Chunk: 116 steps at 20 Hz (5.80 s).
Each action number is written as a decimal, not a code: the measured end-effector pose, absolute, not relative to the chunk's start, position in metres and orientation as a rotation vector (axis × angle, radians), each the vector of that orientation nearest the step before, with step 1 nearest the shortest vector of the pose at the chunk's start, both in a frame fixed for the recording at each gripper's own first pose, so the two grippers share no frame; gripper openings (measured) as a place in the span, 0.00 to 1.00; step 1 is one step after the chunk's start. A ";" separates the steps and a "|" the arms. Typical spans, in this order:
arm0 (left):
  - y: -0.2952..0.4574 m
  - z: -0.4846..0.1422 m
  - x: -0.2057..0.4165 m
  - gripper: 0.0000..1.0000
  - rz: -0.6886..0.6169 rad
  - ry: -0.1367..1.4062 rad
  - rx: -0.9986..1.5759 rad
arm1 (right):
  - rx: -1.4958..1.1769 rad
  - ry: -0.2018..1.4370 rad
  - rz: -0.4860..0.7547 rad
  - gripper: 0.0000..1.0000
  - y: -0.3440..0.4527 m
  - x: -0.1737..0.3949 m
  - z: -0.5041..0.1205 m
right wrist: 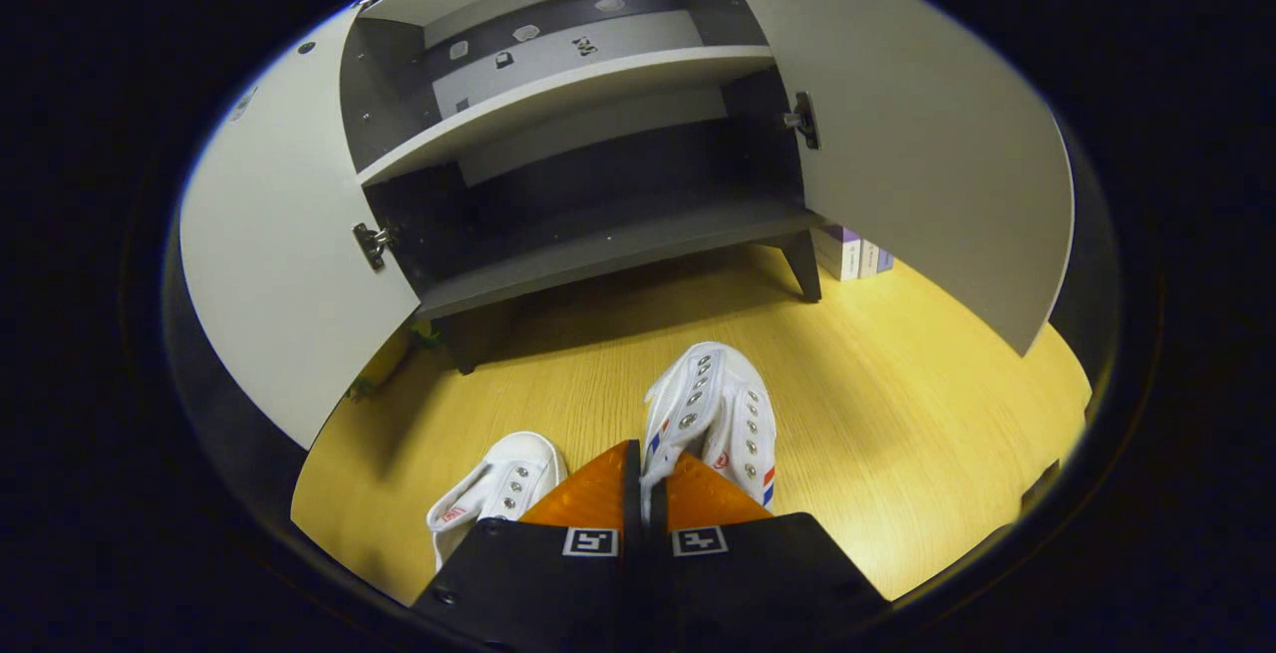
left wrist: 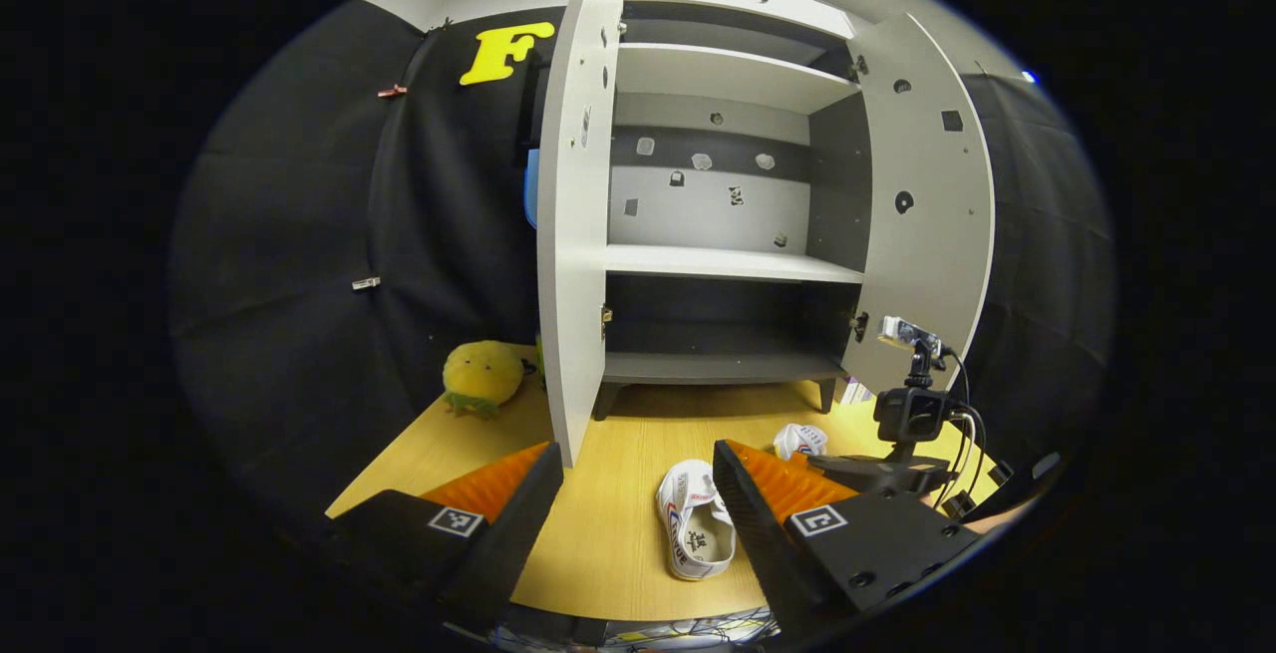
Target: Grab one shoe with the right hand and put it into the shoe cabinet, grab the other shoe with the left hand and put it into the shoe cabinet; then close the right door with the right hand and the left door with the left hand.
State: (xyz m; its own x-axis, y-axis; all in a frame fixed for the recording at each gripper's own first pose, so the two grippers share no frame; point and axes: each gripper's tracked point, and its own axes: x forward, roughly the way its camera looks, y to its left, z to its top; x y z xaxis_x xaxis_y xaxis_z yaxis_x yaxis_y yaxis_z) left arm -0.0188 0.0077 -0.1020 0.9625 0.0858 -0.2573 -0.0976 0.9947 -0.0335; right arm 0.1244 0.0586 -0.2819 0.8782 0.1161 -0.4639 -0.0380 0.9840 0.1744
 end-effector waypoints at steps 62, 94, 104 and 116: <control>0.013 0.001 0.014 0.95 0.252 0.094 -0.122 | -0.224 0.371 0.105 0.13 0.096 0.471 -0.011; -0.009 -0.226 -0.007 0.96 -0.065 0.479 -0.064 | -0.008 0.279 0.062 0.98 -0.005 0.052 -0.110; -0.042 -0.326 0.058 0.96 -0.158 0.628 0.037 | 0.003 0.406 -0.116 0.99 -0.057 -0.023 -0.147; -0.027 -0.358 0.128 0.64 -0.019 0.671 0.092 | -0.045 0.424 -0.277 0.99 -0.148 -0.090 -0.120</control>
State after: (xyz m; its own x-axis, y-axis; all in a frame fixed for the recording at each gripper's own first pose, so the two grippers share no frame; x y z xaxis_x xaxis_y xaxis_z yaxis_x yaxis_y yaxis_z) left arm 0.1278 -0.0265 -0.3577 0.7831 0.0121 -0.6218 0.0475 0.9957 0.0792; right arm -0.0898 -0.1476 -0.1204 0.8743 -0.2748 -0.4002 0.2561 0.9614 -0.1005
